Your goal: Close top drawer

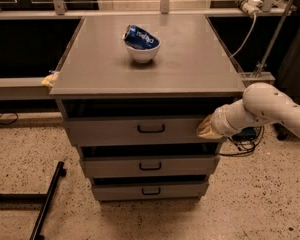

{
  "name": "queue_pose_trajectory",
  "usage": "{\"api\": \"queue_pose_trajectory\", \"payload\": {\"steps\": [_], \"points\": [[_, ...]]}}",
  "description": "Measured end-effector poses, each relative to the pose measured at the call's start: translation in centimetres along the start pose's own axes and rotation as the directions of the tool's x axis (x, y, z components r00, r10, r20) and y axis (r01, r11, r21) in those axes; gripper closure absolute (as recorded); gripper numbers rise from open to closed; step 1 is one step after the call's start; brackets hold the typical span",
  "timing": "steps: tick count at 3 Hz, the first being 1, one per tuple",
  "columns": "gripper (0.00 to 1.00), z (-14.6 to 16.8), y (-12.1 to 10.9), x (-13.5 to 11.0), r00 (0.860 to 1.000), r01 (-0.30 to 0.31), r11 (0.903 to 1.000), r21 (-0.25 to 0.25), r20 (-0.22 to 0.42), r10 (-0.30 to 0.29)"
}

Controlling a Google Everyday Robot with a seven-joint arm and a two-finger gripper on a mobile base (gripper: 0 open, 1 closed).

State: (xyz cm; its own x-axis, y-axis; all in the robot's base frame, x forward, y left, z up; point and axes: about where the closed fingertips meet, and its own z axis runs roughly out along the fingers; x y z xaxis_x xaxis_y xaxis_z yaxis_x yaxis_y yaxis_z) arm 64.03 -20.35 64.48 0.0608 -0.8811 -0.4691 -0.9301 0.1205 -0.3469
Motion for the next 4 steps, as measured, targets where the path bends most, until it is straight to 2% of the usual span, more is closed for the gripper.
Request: {"api": "queue_pose_trajectory", "payload": {"steps": [1, 2, 3, 4], "points": [[0.36, -1.0, 2.0, -0.4, 1.000, -0.008, 0.9998, -0.017, 0.008, 0.008], [0.13, -3.9, 6.5, -1.2, 0.999, -0.054, 0.9978, -0.039, 0.005, 0.054], [0.00, -4.1, 8.7, -1.0, 0.998, -0.061, 0.9959, -0.067, -0.005, 0.061], [0.00, -4.1, 8.5, -1.1, 0.998, -0.061, 0.9961, -0.065, -0.004, 0.061]]}}
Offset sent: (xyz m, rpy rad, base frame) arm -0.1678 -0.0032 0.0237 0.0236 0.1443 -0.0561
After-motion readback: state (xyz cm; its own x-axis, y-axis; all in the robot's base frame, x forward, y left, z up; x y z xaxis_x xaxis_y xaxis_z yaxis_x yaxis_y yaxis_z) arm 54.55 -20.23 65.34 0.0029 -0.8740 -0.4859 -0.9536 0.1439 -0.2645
